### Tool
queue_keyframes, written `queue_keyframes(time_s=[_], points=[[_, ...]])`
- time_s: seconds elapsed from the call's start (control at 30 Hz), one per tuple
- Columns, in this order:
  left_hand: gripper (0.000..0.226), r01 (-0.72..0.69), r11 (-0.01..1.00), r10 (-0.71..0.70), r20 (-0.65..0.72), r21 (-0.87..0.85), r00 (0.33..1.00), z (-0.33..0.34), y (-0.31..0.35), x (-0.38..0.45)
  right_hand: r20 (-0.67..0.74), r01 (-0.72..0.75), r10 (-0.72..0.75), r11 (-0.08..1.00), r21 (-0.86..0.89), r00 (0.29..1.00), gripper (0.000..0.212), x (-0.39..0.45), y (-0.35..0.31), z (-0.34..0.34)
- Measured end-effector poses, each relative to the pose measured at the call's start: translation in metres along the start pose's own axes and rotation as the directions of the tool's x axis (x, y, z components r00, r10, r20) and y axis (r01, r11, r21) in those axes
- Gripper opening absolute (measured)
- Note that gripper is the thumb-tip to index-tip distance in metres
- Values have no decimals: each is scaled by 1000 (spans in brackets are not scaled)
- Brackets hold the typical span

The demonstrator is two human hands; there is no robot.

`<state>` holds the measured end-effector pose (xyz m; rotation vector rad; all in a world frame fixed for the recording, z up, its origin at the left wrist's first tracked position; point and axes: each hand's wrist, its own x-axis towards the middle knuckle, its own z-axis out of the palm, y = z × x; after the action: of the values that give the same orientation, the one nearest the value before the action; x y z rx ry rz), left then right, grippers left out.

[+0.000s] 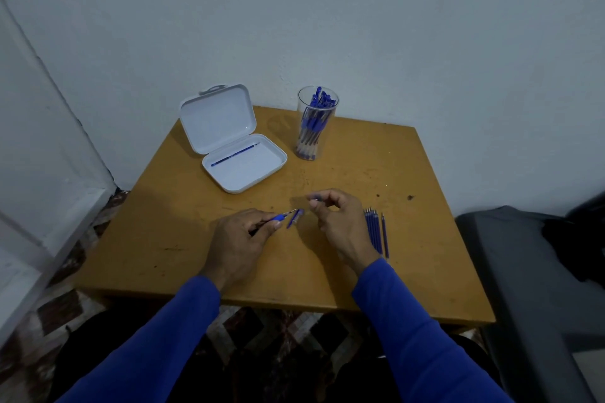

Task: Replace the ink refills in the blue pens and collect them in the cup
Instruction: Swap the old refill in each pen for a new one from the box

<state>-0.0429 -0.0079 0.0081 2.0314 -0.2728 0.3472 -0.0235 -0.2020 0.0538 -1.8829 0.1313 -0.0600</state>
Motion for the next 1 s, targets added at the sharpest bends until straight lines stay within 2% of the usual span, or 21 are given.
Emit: queue_keyframes(time_s=[0.07, 0.17, 0.27, 0.33, 0.6, 0.7, 0.73, 0.87, 1.0], points=[[15, 1, 1000, -1, 0, 5, 1000, 0, -2, 0, -25, 10, -14, 988, -155, 1000, 15, -1, -2, 0], [17, -2, 1000, 1, 5, 14, 1000, -1, -3, 0, 14, 78, -80, 895, -440, 997, 20, -3, -2, 2], [18, -2, 1000, 2, 13, 19, 1000, 0, -3, 0, 51, 115, -104, 826, -551, 993, 17, -5, 0, 9], [17, 16, 1000, -16, 8, 8, 1000, 0, -3, 0, 46, 141, -140, 815, -562, 989, 14, -6, 5, 15], [16, 20, 999, -20, 13, 32, 1000, 1, -2, 0, 0, 126, -142, 883, -453, 990, 32, -12, 11, 18], [16, 5, 999, -6, 14, 49, 1000, 0, -3, 0, -101, 118, -158, 940, -321, 982, 15, -18, 12, 18], [17, -2, 999, 1, 15, 53, 1000, 0, -4, 0, -91, 96, -121, 967, -238, 988, 10, -21, 11, 18], [19, -4, 998, 3, 21, 58, 1000, -1, -4, 0, 37, -55, 53, 997, 60, 998, 13, -28, 7, 22], [16, -13, 999, 12, 21, 49, 1000, -1, -3, -1, 108, -118, 99, 976, 185, 989, 13, -28, 1, 26]])
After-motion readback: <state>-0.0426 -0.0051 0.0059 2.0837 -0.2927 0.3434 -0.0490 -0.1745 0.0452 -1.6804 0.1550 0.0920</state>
